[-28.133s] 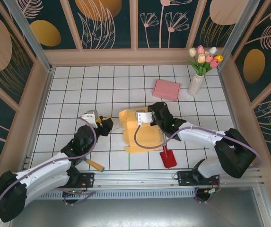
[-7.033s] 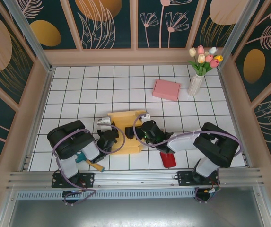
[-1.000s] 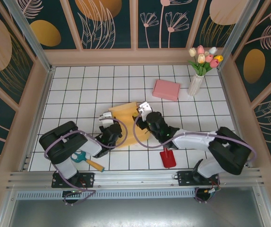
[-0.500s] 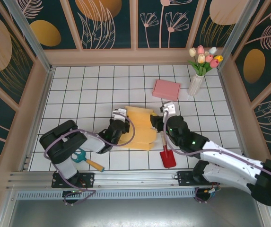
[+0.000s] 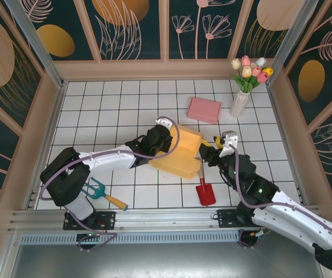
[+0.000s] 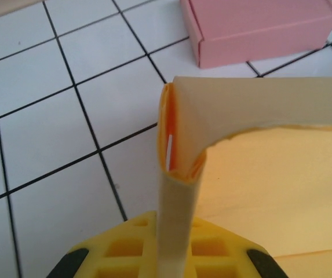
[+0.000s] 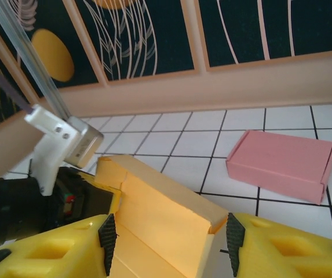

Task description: Fold the paper box

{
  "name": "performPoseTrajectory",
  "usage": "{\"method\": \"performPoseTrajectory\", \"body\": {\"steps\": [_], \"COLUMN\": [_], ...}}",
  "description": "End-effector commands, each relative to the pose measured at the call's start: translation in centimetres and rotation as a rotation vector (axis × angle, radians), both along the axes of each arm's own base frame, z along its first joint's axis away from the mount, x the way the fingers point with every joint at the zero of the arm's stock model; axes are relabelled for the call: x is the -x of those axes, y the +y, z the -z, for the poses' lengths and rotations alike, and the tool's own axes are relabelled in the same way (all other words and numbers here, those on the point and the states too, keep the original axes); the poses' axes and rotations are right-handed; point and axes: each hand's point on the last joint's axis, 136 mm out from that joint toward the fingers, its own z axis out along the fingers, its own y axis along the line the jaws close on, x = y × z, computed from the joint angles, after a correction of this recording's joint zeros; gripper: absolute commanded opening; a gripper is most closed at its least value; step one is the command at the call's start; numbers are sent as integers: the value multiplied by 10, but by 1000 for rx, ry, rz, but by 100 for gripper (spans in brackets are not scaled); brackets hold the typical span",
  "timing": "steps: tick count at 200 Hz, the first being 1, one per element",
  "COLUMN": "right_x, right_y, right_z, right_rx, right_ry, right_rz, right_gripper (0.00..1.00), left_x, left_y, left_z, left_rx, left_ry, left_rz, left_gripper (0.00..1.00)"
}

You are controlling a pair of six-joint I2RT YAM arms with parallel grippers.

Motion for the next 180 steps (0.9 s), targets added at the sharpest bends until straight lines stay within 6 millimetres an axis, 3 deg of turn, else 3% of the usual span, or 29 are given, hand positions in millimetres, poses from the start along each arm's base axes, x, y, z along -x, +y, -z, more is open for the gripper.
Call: {"method": "performPoseTrajectory", "body": {"steps": [1, 42, 85, 123, 149, 180], "right_x": [8, 16, 17, 16, 15, 13], "right_y": [-2, 5, 7, 8, 9, 10], "right_z": [-1, -4, -1, 3, 10, 12], "right_rx": [-62, -106, -110, -122, -122, -116], "right_ry": [1, -2, 11, 19, 34, 41], "right_rz": [-33, -92, -108, -103, -100, -98], "right_gripper": [56, 55, 55, 55, 55, 56], "left_x": [20, 33, 29, 30, 27, 20], "left_y": [18, 24, 56, 73, 67, 56], "left_z": [25, 45, 59, 92, 104, 99], "left_rx": [-234, -459, -741, -899, -903, -872], "left_ry": [156, 277, 283, 319, 320, 289], "left_rz": [55, 195, 232, 257, 284, 296], "left_gripper": [0, 0, 0, 0, 0, 1]}}
